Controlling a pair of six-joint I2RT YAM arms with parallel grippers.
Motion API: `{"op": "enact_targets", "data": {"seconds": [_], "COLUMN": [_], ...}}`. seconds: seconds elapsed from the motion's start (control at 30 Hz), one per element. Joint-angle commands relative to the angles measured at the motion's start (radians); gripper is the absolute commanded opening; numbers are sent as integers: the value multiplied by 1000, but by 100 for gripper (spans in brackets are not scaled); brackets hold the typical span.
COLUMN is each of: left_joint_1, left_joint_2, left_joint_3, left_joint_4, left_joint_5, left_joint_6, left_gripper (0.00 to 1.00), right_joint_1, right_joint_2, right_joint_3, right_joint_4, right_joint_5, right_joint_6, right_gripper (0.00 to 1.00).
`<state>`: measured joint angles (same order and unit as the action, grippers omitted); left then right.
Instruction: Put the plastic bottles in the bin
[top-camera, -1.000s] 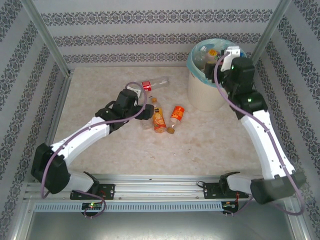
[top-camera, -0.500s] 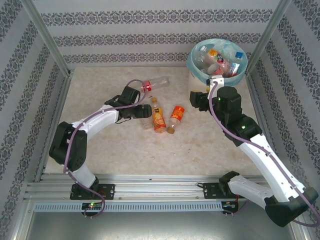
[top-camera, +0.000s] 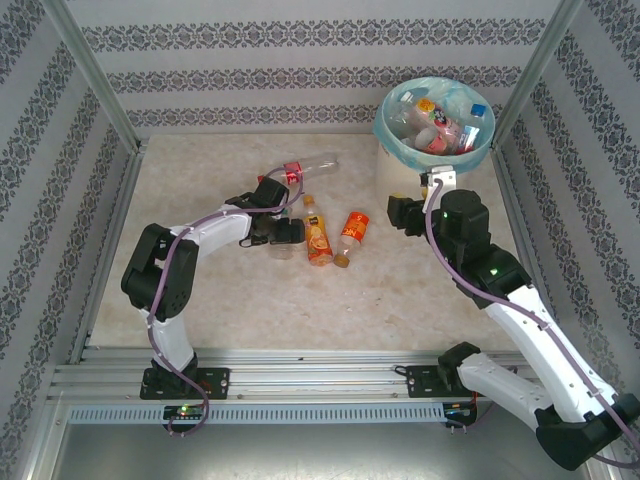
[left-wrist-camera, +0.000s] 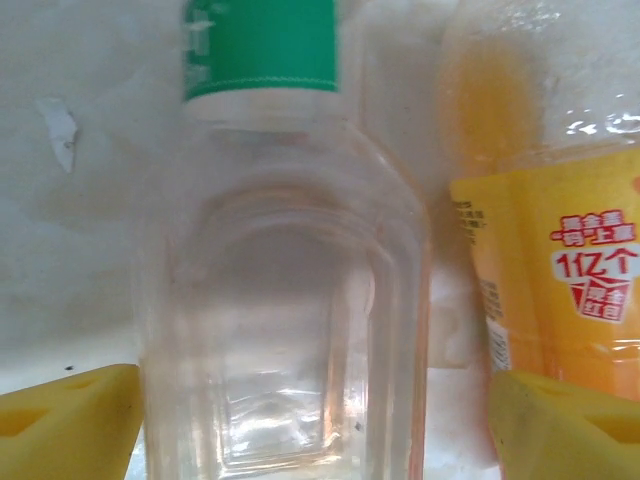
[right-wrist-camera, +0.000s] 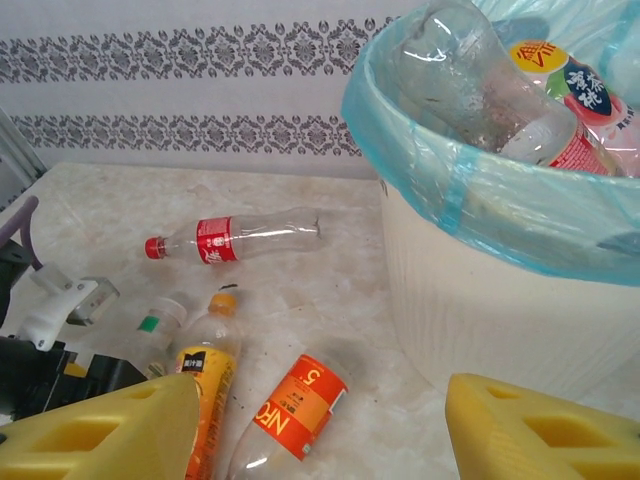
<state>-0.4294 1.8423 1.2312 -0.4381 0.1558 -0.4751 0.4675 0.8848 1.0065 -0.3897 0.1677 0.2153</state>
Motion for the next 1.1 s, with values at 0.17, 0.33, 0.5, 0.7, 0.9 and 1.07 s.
{"op": "enact_targets", "data": {"seconds": [0.17, 0.33, 0.5, 0.7, 0.9, 1.07], "left_joint_1": [31, 30, 30, 30, 30, 31], "left_joint_2": [16, 24, 32, 55, 13, -185], "left_joint_3": [-19, -21, -7, 15, 32, -15], "left_joint_4": [-48, -42, -54, -64, -92, -70], "left_joint_5": [-28, -20, -35, -37, -39, -64], "left_joint_6": [62, 88, 102, 123, 149, 147], "left_gripper": [74, 68, 70, 66, 57, 57], "right_joint_1": [6, 7, 7, 7, 7, 10], "right_joint_2": [-24, -20, -22, -19, -9, 6], "right_joint_3": [-34, -36, -36, -43, -21, 22], "right_joint_4": [-5, 0, -3, 9, 5, 12], "right_joint_5": [5, -7, -10, -17, -26, -72], "right_joint_6": [35, 45, 48, 63, 70, 87], "right_gripper": [67, 67, 67, 67, 67, 67]}}
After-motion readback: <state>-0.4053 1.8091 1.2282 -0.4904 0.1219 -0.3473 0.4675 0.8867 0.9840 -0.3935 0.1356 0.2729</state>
